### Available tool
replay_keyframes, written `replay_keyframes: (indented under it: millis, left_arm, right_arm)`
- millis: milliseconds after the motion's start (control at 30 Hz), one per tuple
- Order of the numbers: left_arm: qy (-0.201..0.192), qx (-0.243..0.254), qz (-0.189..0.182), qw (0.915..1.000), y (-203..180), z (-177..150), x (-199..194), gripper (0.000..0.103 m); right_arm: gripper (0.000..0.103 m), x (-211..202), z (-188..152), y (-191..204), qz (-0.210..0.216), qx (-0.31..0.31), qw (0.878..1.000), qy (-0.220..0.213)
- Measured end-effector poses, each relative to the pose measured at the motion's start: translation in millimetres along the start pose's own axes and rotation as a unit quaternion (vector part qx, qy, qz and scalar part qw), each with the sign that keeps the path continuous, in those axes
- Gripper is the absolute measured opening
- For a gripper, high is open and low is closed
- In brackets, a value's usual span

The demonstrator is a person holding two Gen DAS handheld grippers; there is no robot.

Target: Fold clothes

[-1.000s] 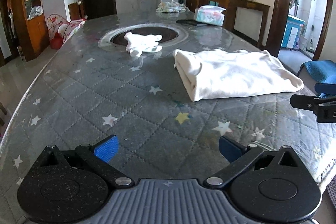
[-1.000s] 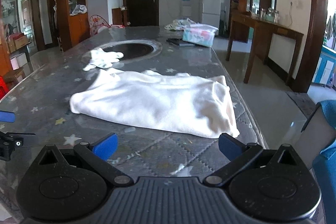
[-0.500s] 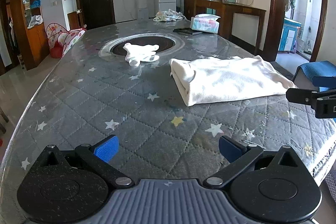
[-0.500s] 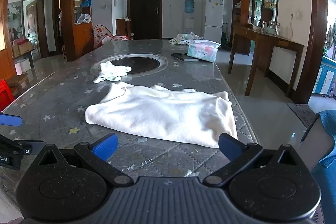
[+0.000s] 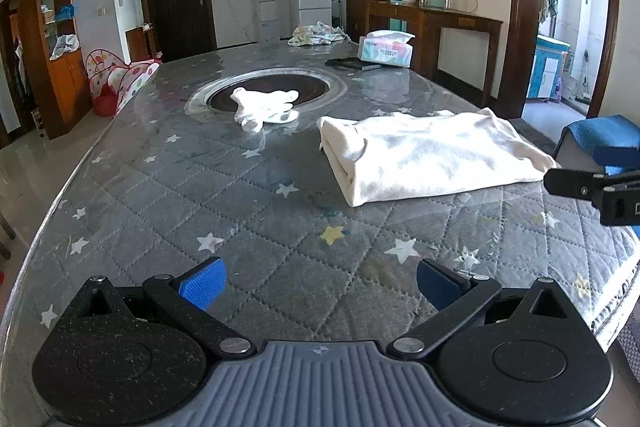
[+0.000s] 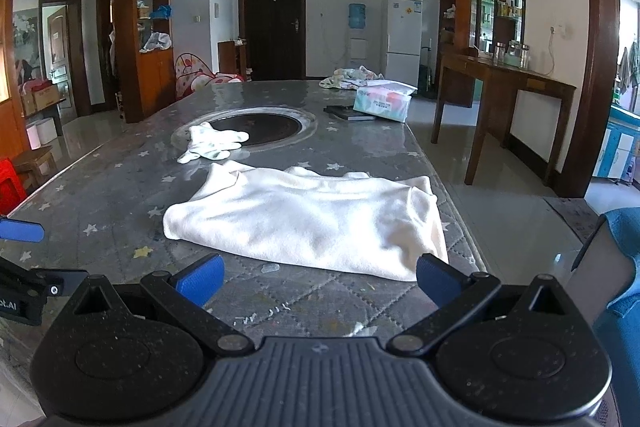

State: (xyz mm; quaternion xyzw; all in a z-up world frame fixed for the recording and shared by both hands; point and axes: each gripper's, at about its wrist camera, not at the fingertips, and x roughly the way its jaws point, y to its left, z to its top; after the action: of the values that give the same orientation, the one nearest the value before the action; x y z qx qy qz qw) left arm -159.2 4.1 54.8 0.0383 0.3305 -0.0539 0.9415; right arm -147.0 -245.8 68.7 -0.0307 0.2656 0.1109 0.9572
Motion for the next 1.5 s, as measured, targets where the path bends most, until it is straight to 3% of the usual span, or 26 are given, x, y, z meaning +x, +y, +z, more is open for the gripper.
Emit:
replay_keyframes:
  millis: [700,1500]
  left_arm:
    - [-0.004,-0.002,0.021,0.9998,-8.2,31.7,21.8,0.103]
    - [-0.003,0.004,0.037,0.9993,-13.1,34.2,29.9,0.103]
  right_arm:
    - [0.103,-33.0,1.5,-6.6,0.002,0.034,0.998,-0.053]
    - [0.103,-17.5,-2.4,-11.9,0.021,0.04,0.998,-0.048]
